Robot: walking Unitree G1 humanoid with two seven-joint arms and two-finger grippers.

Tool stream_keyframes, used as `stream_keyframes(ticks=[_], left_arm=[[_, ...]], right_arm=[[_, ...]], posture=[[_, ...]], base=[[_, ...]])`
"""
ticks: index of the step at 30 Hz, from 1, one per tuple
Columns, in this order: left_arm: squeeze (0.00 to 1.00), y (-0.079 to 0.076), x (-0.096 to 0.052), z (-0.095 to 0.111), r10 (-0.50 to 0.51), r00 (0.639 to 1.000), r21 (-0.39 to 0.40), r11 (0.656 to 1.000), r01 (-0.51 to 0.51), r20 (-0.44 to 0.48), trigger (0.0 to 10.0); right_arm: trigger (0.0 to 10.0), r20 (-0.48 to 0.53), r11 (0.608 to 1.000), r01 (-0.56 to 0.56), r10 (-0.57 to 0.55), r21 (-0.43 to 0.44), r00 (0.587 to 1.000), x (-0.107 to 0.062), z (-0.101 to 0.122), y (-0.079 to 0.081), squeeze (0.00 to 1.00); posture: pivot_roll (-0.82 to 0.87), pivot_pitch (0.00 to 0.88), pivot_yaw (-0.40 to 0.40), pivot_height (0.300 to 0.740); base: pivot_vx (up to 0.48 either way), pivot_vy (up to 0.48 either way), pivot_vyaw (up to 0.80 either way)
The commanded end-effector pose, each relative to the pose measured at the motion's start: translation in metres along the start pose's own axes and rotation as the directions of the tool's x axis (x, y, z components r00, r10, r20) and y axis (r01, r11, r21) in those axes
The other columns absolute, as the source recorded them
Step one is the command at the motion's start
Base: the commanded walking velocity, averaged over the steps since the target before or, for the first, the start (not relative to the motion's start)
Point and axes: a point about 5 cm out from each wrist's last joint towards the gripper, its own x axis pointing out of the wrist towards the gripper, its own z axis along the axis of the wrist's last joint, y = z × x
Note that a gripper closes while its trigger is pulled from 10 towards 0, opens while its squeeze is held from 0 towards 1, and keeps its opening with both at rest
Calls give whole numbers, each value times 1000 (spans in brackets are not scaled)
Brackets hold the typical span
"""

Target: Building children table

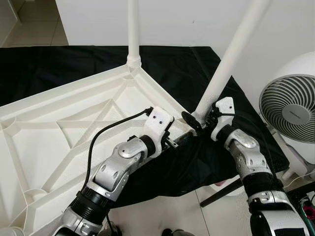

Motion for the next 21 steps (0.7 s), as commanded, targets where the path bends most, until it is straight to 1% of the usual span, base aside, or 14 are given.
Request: stream_keyframes(ticks=[1, 2, 7, 10, 13, 14, 16, 17, 18, 20, 21], left_arm=[[0, -11, 0, -3, -126, 992, 0, 992, 126, -14, 10000], [0, -11, 0, -2, -128, 992, 0, 992, 128, -13, 10000], [0, -12, 0, -2, -126, 992, -2, 992, 126, -11, 10000], [0, -12, 0, -2, -126, 992, -1, 992, 126, -12, 10000], [0, -12, -1, -3, -126, 992, 0, 992, 127, -14, 10000], [0, -12, -1, -3, -126, 992, 0, 992, 127, -14, 10000], [0, -13, -2, -3, -129, 992, -2, 992, 129, -15, 10000], [0, -13, -3, -3, -132, 991, -1, 991, 132, -17, 10000], [0, -13, -3, -3, -132, 991, -1, 991, 132, -17, 10000], [0, -12, -4, -4, -137, 990, 2, 991, 137, -21, 10000], [0, -12, -4, -4, -137, 990, 2, 991, 137, -21, 10000]], right_arm=[[353, -14, 1000, -3, 2, -16, 1000, -2, -2, -4, 0], [0, -10, 1000, -2, 2, -21, 1000, -1, 0, -6, 0], [0, -17, 999, -20, 20, -25, 1000, 0, -1, -6, 0], [0, -25, 999, -25, 24, -27, 999, -2, -5, -4, 0], [0, 1, 999, -46, 46, 1, 999, -4, -7, 2, 0], [0, 1, 999, -46, 46, 1, 999, -4, -7, 2, 0], [0, 20, 998, -55, 55, 0, 998, -3, -8, 7, 0], [0, 38, 999, -54, 53, 8, 998, -3, -8, 11, 0], [0, 38, 999, -54, 53, 8, 998, -3, -8, 11, 0], [0, 65, 999, -34, 32, 26, 997, -4, -7, 19, 0], [0, 65, 999, -34, 32, 26, 997, -4, -7, 19, 0]], posture=[[61, 112, -67, 740], [62, 112, -69, 740], [66, 112, -74, 740], [69, 113, -79, 740], [70, 114, -81, 740], [70, 114, -81, 740], [66, 116, -82, 740], [65, 117, -82, 740], [65, 117, -82, 740], [62, 118, -82, 740], [62, 118, -82, 740]], base=[[0, 0, 0], [0, 0, 0], [0, 0, 0], [0, 0, 0], [0, 0, 0], [0, 0, 0], [0, 0, 0], [0, 0, 0], [0, 0, 0], [0, 0, 0], [0, 0, 0]])
